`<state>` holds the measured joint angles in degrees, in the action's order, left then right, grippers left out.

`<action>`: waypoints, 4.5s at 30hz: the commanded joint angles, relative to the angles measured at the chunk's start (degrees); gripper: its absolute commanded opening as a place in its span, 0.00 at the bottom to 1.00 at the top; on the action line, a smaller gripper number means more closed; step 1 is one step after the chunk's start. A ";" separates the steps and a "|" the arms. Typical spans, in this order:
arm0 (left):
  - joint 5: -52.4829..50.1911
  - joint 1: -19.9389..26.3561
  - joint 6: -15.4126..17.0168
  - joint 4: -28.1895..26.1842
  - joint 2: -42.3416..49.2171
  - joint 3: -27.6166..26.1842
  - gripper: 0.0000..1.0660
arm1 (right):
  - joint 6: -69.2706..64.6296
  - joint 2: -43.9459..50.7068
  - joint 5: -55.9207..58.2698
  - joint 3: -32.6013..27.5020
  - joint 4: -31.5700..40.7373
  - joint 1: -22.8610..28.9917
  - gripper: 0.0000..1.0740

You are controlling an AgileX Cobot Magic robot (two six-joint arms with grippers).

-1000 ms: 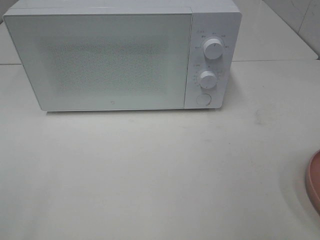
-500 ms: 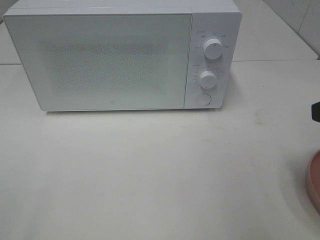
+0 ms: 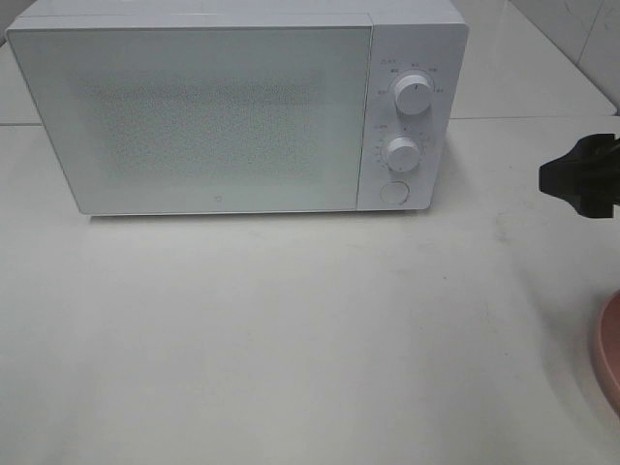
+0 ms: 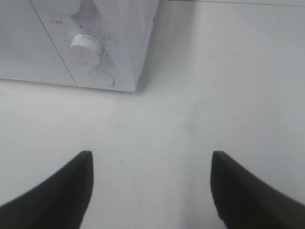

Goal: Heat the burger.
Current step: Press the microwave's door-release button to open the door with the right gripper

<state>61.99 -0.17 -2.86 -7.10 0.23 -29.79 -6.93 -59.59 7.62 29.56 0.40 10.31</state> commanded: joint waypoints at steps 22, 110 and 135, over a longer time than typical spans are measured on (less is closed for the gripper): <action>-0.57 0.00 0.23 -0.40 1.32 0.23 0.92 | 8.19 -24.29 -36.04 0.23 10.60 10.31 0.63; -0.57 0.00 0.23 -0.40 1.32 0.23 0.92 | -73.68 -49.90 -66.63 2.46 47.84 33.98 0.00; -0.57 0.00 0.23 -0.40 0.92 0.23 0.92 | -73.68 -58.27 -64.11 11.57 38.45 25.55 0.00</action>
<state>61.99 -0.17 -2.86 -7.10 0.23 -29.79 -80.50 -117.91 -56.89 40.62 39.82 36.15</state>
